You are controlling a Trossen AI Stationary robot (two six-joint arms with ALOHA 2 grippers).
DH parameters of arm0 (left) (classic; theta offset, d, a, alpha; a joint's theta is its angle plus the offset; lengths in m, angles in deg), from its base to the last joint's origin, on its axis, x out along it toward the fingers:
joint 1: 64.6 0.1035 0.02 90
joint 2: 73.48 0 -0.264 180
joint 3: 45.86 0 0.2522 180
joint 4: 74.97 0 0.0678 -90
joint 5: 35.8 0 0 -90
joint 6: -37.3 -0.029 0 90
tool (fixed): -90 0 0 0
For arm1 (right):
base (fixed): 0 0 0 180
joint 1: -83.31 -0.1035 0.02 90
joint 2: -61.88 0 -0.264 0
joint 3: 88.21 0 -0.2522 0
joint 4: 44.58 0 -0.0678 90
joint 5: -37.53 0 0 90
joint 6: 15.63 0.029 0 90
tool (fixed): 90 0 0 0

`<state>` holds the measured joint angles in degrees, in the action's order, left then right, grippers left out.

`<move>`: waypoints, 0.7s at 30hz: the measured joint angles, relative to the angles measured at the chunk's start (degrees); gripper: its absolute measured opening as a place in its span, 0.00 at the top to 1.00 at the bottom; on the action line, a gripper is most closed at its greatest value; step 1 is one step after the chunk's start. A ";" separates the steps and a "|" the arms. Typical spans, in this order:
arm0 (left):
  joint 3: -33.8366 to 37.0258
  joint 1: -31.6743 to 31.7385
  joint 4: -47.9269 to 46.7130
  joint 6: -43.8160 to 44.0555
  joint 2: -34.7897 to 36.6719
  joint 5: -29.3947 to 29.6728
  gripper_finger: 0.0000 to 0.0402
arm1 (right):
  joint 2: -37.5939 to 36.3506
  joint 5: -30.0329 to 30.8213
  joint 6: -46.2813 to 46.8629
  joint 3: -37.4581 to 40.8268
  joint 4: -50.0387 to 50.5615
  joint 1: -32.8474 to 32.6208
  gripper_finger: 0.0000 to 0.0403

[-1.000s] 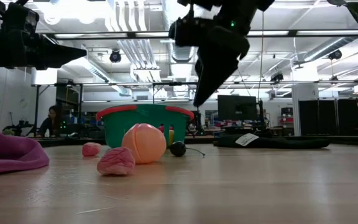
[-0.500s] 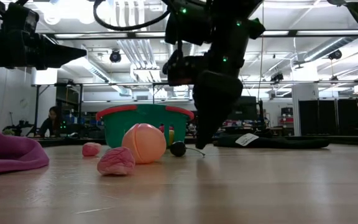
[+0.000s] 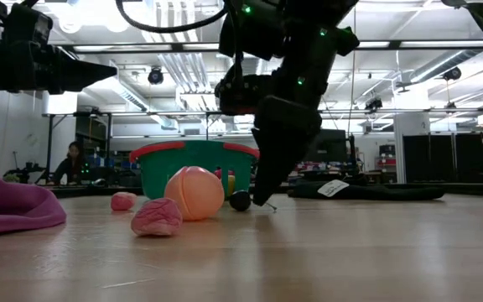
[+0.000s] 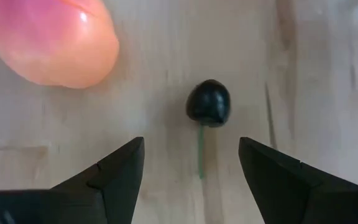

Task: Pick and placing Produce into tupperware
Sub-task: Put the black cherry into the basket

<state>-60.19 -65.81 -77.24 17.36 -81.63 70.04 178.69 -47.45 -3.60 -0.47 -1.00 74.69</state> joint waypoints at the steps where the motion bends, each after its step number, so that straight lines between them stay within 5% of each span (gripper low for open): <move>1: -0.01 0.00 0.01 -0.01 -0.01 0.00 1.00 | 0.38 0.00 0.00 0.00 -0.13 -0.03 0.38; 21: -0.01 0.00 -0.01 0.00 -0.04 0.13 1.00 | 1.78 -0.50 -0.02 -0.08 -0.30 -0.32 0.58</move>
<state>-60.20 -65.81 -77.24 17.36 -81.67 70.17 180.47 -47.95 -3.62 -0.55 -1.30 74.38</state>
